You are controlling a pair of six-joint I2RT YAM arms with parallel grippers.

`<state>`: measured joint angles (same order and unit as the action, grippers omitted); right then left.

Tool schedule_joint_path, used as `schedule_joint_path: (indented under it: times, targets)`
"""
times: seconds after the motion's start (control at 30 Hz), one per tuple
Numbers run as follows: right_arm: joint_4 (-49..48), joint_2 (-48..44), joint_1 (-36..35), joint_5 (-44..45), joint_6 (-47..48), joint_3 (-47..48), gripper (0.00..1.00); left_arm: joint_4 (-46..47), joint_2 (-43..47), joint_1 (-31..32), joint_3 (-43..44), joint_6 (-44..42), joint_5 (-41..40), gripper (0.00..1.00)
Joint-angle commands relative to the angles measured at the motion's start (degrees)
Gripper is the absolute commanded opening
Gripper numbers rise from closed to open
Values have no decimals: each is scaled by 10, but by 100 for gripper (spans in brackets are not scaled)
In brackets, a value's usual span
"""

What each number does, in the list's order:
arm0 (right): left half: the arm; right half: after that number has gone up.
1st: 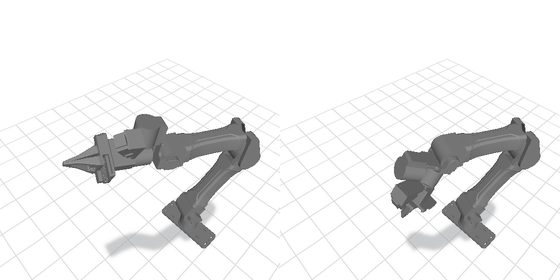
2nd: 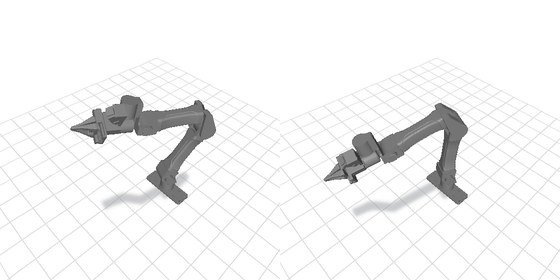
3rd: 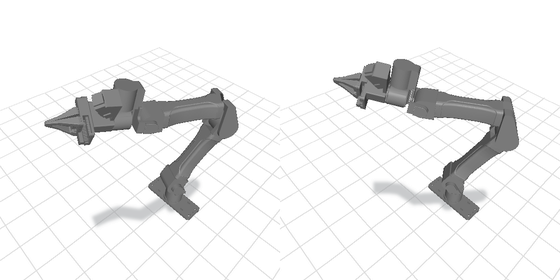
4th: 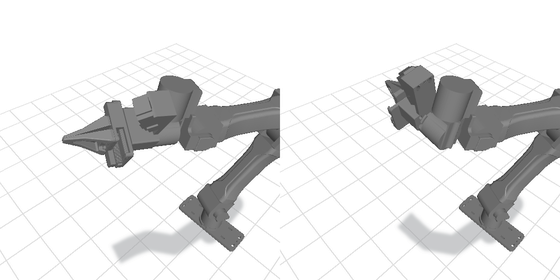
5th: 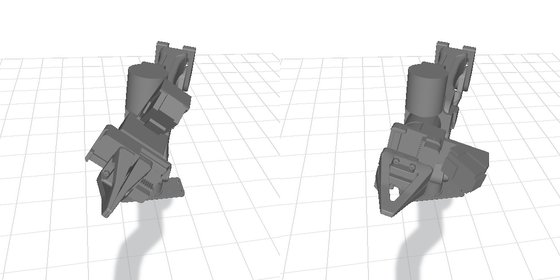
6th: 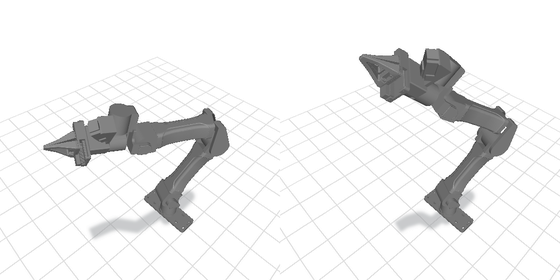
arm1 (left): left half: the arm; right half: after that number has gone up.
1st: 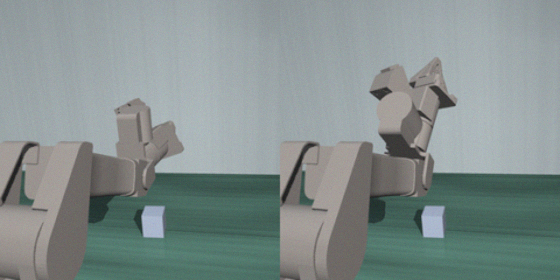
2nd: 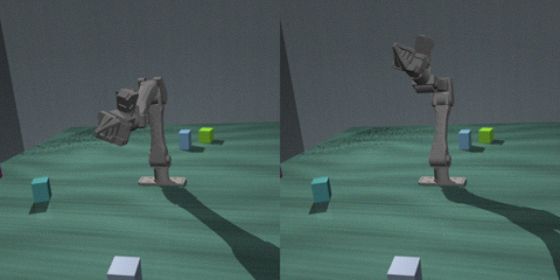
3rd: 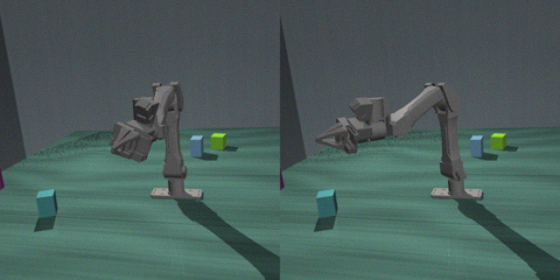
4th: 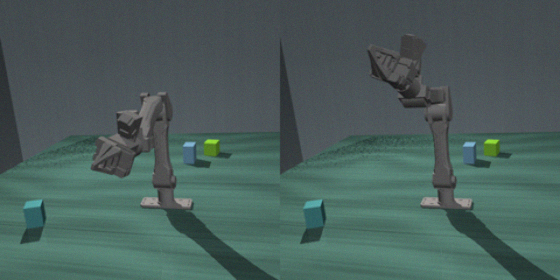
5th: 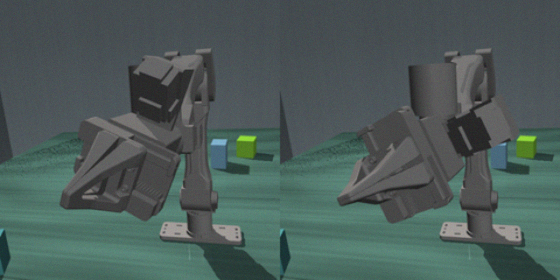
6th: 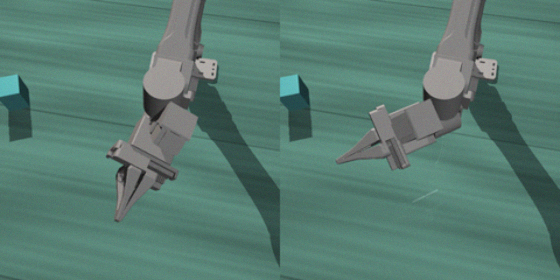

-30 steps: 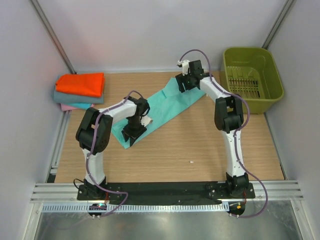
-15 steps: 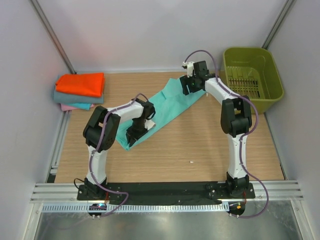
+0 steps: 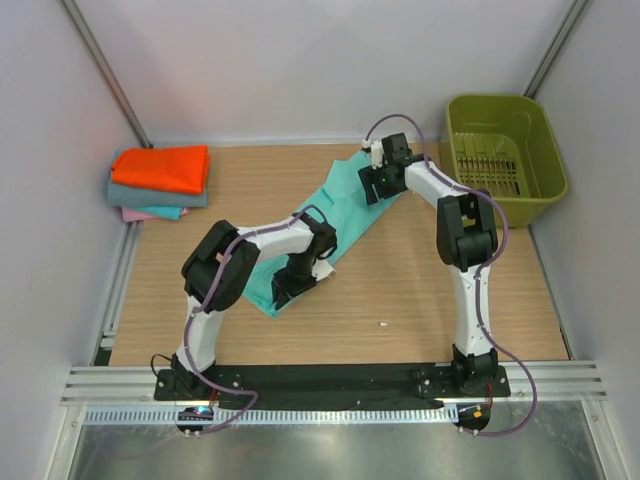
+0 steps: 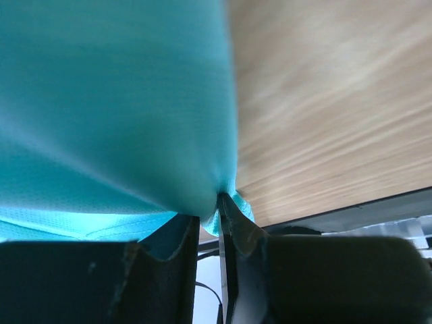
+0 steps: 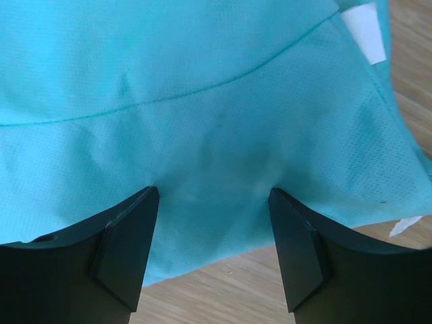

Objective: Fold and stack the t-shirts
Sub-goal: Fold the tshirt

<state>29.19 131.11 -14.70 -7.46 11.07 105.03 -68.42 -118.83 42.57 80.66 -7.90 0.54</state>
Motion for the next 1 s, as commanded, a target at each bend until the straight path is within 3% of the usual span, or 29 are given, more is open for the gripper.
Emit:
schedule_joint_path:
  times: [0.0, 0.3, 0.57, 0.97]
  targets:
    - [5, 19, -10, 6, 1, 10, 73, 0, -8, 36, 14, 4, 39, 18]
    - [-1, 80, -21, -10, -12, 84, 73, -13, -57, 111, 70, 10, 61, 19]
    - [-3, 131, -32, -26, -25, 192, 75, -51, -147, 130, 217, 12, 82, 19]
    - [-24, 149, -45, -37, -42, 224, 77, -63, -201, 176, 292, 13, 80, 20]
